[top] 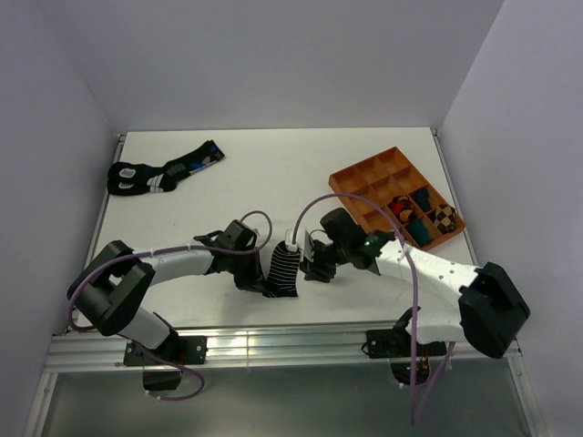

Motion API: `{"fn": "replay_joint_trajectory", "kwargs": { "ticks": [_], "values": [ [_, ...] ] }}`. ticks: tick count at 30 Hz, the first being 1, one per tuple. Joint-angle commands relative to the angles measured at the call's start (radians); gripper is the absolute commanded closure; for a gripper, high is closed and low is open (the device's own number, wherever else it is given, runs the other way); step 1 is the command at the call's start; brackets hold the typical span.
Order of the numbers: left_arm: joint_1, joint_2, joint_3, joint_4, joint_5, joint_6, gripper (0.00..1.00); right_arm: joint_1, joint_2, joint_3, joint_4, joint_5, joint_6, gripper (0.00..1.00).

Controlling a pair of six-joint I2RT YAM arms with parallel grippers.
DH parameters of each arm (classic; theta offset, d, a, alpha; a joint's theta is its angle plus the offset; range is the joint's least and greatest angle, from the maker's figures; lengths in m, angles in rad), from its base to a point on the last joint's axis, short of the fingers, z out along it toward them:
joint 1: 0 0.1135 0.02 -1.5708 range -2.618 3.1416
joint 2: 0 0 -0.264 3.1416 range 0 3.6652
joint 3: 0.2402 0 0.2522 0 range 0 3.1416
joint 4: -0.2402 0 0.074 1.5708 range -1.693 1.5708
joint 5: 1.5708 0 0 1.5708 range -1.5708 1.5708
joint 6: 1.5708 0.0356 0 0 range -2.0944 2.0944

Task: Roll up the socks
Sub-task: Roll the sock at the center of the board.

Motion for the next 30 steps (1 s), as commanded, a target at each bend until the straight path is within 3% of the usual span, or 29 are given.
{"fn": "replay_joint_trajectory", "kwargs": {
  "ticks": [1, 5, 17, 30],
  "values": [
    [0.019, 0.042, -0.008, 0.025, 0.162, -0.044, 1.00, 0.068, -0.109, -0.064, 0.150, 0.035, -0.073, 0.55],
    [0.028, 0.069, 0.012, 0.021, 0.201, -0.059, 1.00, 0.149, -0.162, -0.097, 0.196, 0.075, -0.110, 0.55],
    [0.052, 0.102, 0.059, 0.013, 0.250, -0.090, 1.00, 0.429, -0.118, -0.172, 0.271, 0.216, -0.171, 0.57],
    [0.065, 0.109, 0.036, 0.042, 0.270, -0.084, 1.00, 0.528, -0.001, -0.201, 0.429, 0.363, -0.185, 0.59]
  ]
}}
